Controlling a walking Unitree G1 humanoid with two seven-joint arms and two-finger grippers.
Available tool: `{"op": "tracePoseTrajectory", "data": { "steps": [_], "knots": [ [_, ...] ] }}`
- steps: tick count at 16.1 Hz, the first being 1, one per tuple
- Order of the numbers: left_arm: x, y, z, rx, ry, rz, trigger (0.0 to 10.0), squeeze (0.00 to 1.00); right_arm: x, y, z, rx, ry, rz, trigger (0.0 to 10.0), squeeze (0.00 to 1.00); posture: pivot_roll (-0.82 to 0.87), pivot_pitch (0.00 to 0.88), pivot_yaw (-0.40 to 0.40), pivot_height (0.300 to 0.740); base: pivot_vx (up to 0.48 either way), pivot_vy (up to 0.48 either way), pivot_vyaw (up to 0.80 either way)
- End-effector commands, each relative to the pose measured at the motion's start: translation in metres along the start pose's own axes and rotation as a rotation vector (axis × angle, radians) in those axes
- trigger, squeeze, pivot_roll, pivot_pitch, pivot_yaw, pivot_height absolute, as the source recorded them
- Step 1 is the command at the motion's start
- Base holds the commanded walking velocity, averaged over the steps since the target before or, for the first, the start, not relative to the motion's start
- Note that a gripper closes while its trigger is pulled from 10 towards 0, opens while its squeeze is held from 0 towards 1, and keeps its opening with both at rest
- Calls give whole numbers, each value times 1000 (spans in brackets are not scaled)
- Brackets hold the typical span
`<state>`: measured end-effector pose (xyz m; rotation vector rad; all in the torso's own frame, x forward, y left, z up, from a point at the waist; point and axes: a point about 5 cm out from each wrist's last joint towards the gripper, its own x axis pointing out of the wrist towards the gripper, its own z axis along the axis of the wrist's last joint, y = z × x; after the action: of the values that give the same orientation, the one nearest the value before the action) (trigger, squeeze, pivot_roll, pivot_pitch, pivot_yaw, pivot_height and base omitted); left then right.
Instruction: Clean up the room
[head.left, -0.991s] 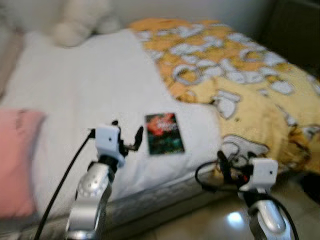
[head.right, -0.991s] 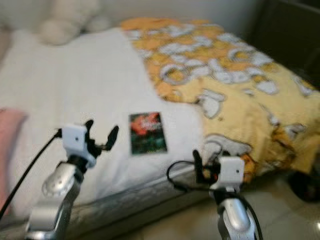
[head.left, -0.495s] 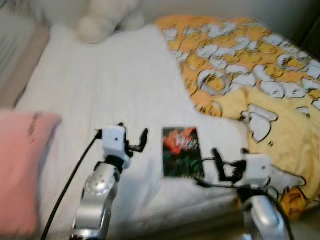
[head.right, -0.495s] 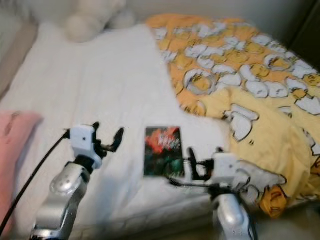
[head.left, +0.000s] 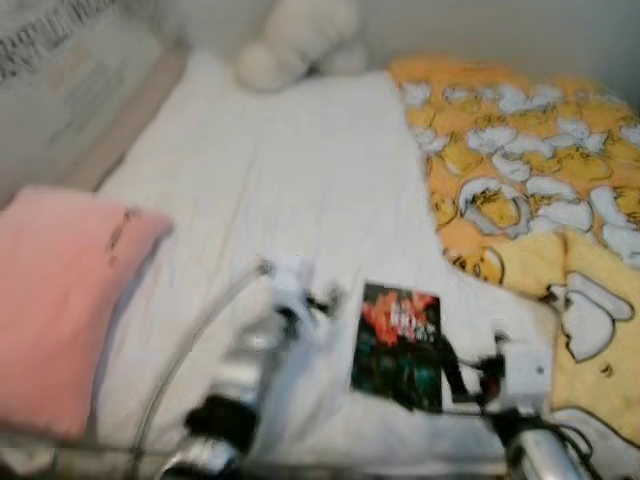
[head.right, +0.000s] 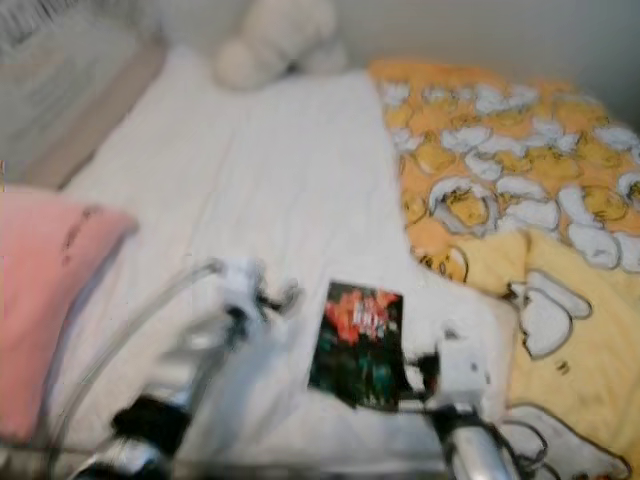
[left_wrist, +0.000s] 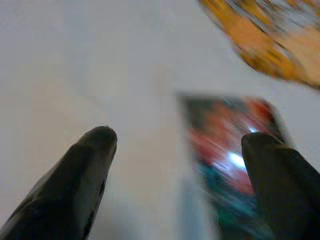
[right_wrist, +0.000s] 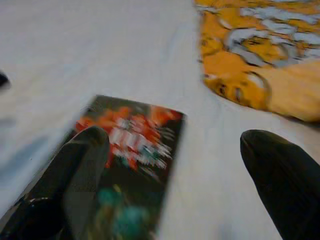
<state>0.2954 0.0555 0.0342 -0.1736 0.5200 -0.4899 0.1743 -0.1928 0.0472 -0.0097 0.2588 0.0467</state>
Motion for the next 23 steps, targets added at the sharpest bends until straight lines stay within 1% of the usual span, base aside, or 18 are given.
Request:
{"op": "tracePoseTrajectory", "data": {
  "steps": [1,2,3,4,5,7,8,9,10,11,12,13,14,16,18,20,22,23],
  "knots": [
    [7,-15,1,-6,10,-76,10000,0,-4,-3,3,-7,1,-4,10000,0,-57,0,-57,740,0,0,0],
    [9,-17,-1,-27,11,-81,10000,0,-6,-3,3,-4,4,0,10000,0,-59,0,-58,740,0,0,0],
    [14,-19,-2,-34,-14,-72,10000,0,-16,-4,0,27,29,30,10000,0,-79,16,-64,740,0,0,0],
    [15,-18,-3,-10,-23,-52,10000,0,-24,-8,-7,12,54,35,10000,0,-87,38,-70,740,0,0,0],
    [17,-18,-4,75,-34,-17,10000,0,-40,-16,-20,-9,120,23,10000,0,-93,68,-75,740,0,0,0],
    [19,-17,-5,76,-47,20,10000,0,-52,-16,-26,-10,163,39,10000,0,-116,116,-82,740,0,0,0],
    [19,-15,-5,122,-60,68,10000,0,-60,-15,-28,-20,187,53,10000,0,-129,146,-90,740,0,0,0],
    [18,-8,-2,152,-93,147,10000,0,-65,-13,-28,-32,198,77,10000,0,-138,160,-96,740,0,0,0],
    [18,-6,-1,168,-105,173,10000,0,-68,-11,-27,-30,202,82,10000,0,-145,167,-100,740,0,0,0],
    [15,4,7,217,-152,265,10000,0,-72,-9,-27,-24,211,92,10000,0,-150,186,-109,740,0,0,0],
    [14,7,8,223,-165,285,10000,0,-74,-9,-27,-24,213,96,10000,0,-151,188,-110,740,0,0,0],
    [14,9,9,176,-179,294,10000,0,-77,-8,-27,-28,219,104,10000,0,-151,196,-114,740,0,0,0],
    [14,8,7,153,-196,299,10000,0,-80,-7,-27,-29,226,109,10000,0,-150,205,-120,740,0,0,0],
    [14,3,7,149,-222,289,10000,0,-82,-5,-27,-29,234,120,10000,0,-150,213,-122,740,0,0,0],
    [16,-7,-1,122,-189,274,10000,0,-83,-2,-27,-28,238,125,10000,0,-147,224,-122,740,0,0,0],
    [18,-18,-3,109,-195,248,10000,0,-85,0,-26,-30,236,127,10000,0,-147,233,-122,740,0,0,0],
    [20,-30,-5,208,-204,214,10000,0,-84,4,-25,-30,226,125,10000,0,-147,237,-114,740,0,0,0],
    [20,-32,-6,230,-207,210,10000,0,-84,4,-26,-29,226,124,10000,0,-146,237,-112,740,0,0,0]
  ]
}}
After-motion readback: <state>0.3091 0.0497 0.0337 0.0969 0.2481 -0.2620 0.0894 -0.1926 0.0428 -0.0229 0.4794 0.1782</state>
